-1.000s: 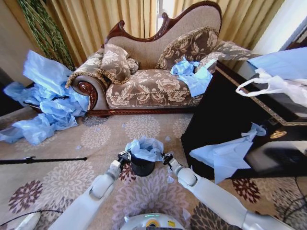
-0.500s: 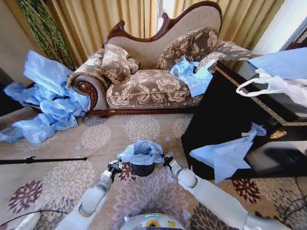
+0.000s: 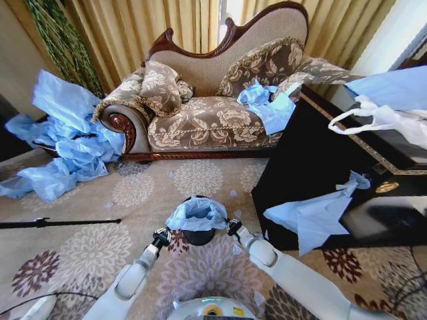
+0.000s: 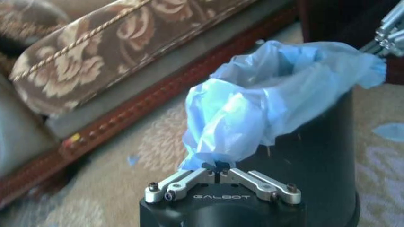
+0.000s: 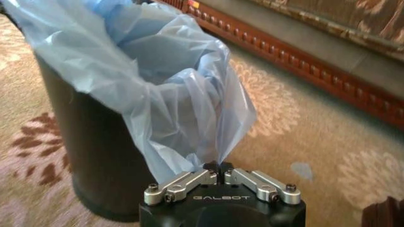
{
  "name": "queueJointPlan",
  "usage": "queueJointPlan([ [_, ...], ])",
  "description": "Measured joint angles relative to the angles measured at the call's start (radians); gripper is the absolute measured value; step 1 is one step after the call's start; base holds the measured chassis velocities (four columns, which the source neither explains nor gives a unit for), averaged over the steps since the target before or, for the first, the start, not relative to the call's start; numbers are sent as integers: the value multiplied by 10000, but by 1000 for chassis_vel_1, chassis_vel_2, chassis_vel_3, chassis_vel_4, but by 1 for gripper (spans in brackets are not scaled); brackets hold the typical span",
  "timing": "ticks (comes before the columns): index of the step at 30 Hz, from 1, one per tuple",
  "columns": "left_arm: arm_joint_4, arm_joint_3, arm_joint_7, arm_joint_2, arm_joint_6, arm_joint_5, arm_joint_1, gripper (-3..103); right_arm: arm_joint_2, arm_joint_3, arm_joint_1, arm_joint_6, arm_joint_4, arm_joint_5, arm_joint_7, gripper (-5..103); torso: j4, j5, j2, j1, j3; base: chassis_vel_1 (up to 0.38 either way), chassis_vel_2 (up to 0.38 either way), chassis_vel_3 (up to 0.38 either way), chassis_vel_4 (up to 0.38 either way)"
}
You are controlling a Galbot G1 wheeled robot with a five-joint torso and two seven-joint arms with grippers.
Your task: Place a garbage bag over the trash bin.
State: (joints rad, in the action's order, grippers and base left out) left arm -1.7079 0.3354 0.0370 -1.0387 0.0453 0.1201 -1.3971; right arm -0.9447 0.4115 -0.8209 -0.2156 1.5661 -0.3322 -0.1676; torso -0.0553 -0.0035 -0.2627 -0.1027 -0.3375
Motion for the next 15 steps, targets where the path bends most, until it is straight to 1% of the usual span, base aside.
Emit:
queueJointPlan([
  [2, 281, -101, 7, 19, 269, 513, 146, 0, -174, -19, -134, -11, -163, -54, -6, 0, -1, 0, 0, 0, 0, 0, 0, 0, 0],
  [4, 355, -123, 8, 18, 325, 604, 171, 0, -243, -36, -164, -12, -232, -57, -8, 0, -1, 0, 0, 0, 0, 0, 0, 0, 0],
  [6, 633, -187, 7, -12, 442, 844, 245, 0, -543, -90, -218, -14, -547, -69, -24, 0, 0, 0, 0, 0, 0, 0, 0, 0, 0],
  [7, 633, -187, 7, -12, 442, 844, 245, 0, -543, -90, -218, -14, -547, -69, -24, 0, 0, 0, 0, 0, 0, 0, 0, 0, 0],
  [10, 1047, -182, -14, -92, 746, 1294, 308, 0, -806, -107, -232, -6, -916, -50, -25, 0, 2, -1, 0, 0, 0, 0, 0, 0, 0],
  [15, 1312, -214, -120, -159, 852, 1478, 415, 0, -1016, -135, -217, 14, -1170, -8, -25, 0, 2, 0, 0, 0, 0, 0, 0, 0, 0],
])
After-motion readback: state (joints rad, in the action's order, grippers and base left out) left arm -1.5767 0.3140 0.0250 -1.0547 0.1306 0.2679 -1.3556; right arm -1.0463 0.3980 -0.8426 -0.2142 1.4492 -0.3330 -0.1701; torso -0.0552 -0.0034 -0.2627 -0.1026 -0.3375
